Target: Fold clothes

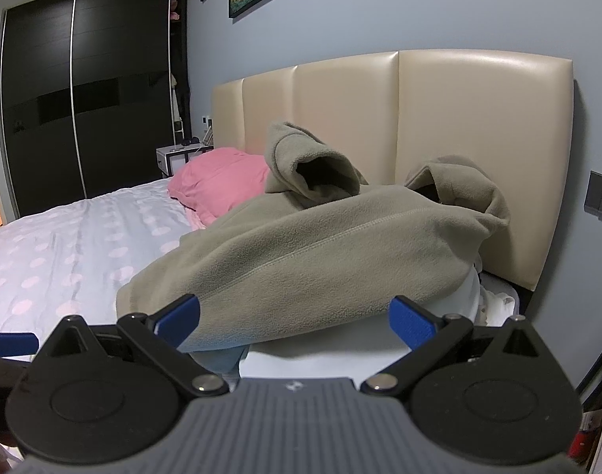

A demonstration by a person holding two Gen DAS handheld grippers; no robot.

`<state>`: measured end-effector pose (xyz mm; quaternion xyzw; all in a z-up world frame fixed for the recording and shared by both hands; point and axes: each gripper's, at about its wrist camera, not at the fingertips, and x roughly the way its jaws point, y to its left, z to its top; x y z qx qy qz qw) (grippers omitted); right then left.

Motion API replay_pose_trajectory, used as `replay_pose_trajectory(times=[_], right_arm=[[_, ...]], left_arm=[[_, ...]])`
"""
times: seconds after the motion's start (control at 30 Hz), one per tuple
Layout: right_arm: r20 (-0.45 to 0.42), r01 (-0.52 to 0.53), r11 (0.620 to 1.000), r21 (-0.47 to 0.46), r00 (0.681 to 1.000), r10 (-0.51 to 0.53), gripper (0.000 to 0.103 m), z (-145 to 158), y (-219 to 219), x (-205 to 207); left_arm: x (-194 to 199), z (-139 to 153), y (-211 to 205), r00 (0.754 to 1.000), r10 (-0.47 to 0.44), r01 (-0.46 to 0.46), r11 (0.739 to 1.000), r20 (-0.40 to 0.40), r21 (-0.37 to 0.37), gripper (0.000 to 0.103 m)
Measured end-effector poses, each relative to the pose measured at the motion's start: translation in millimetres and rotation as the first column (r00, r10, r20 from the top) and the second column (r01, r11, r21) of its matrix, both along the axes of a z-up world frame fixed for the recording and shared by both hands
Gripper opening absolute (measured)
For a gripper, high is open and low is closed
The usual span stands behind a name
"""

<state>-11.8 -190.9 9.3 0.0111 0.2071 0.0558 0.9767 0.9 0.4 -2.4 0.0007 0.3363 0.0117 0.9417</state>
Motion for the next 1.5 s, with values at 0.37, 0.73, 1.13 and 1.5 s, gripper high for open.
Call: replay_pose_trajectory(times=[0.37, 0.73, 1.13, 1.5], right_arm=[[0.009, 0.004, 1.000, -0.018, 1.000, -0.003, 0.103, -4, 3, -2], [0.014, -0.002, 1.000, -0.027, 1.000, 0.002, 0.103, -5, 6, -5], [0.018, 0.001, 0.999, -0.049, 1.000, -0.001, 0.103, -7, 10, -5], [0.006, -0.008, 0.998, -0.056, 1.000, 0.009, 0.103, -7, 11, -4]], left_arm=[[-1, -2, 2, 1.000, 0.016, -0.016, 1.000, 0.002, 0.010, 0.099], [-1, -2, 2, 1.000, 0.018, -0.018, 1.000, 0.000, 0.016, 0.099], [0, -4, 4, 1.000, 0.026, -0.026, 1.000, -0.008, 0.008, 0.099], [1, -7, 4, 1.000, 0.027, -0.027, 1.000, -0.015, 0.011, 0.099]])
